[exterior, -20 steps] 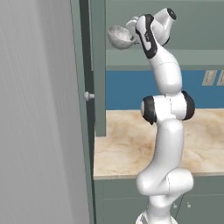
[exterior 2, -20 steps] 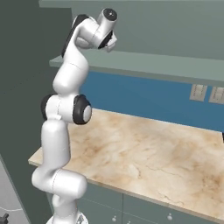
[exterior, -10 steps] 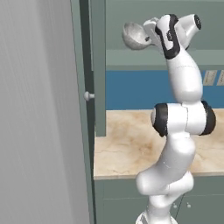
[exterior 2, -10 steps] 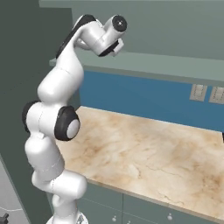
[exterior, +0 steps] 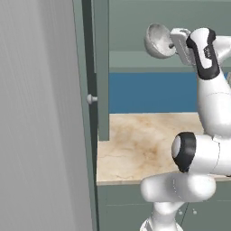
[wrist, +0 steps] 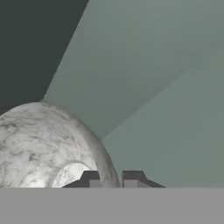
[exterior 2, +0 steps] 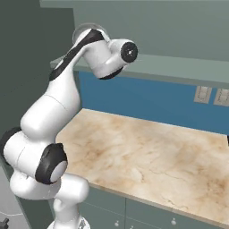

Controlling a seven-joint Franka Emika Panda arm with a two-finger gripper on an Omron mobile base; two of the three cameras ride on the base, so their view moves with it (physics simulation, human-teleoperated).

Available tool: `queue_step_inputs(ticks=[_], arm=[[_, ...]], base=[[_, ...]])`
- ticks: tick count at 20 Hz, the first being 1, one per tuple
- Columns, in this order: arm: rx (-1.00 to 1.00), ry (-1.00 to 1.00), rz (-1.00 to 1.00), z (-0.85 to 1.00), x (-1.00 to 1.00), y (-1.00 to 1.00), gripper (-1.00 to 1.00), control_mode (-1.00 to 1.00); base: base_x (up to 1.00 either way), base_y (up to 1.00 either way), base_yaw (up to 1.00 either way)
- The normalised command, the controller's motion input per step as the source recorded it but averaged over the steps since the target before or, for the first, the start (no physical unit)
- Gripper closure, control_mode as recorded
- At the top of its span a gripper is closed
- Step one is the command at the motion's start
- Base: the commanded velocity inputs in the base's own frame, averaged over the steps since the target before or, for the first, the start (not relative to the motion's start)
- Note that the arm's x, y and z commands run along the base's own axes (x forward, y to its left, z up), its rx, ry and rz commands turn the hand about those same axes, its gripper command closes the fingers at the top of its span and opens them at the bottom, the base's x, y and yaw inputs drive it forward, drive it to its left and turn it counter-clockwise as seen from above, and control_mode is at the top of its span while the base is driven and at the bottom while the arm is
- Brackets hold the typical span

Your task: Take the smaller bowl and place it next to the appetizer plate on the dining counter , and place the larger bowl next to the plate with cooked food.

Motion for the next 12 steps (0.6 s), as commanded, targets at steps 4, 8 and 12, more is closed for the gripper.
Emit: queue_step_inputs(ticks=[4, 8, 12], arm=[[0.05, -0.14, 0.0, 0.46, -1.0, -0.34, 1.0, -1.0], [0.04, -0.04, 0.0, 0.55, -1.0, -0.24, 1.0, -1.0], [-0.01, 0.09, -0.02, 0.31, -1.0, -0.21, 1.0, -1.0]], base=[[0.0, 0.0, 0.0], [0.0, 0.0, 0.0], [0.0, 0.0, 0.0]])
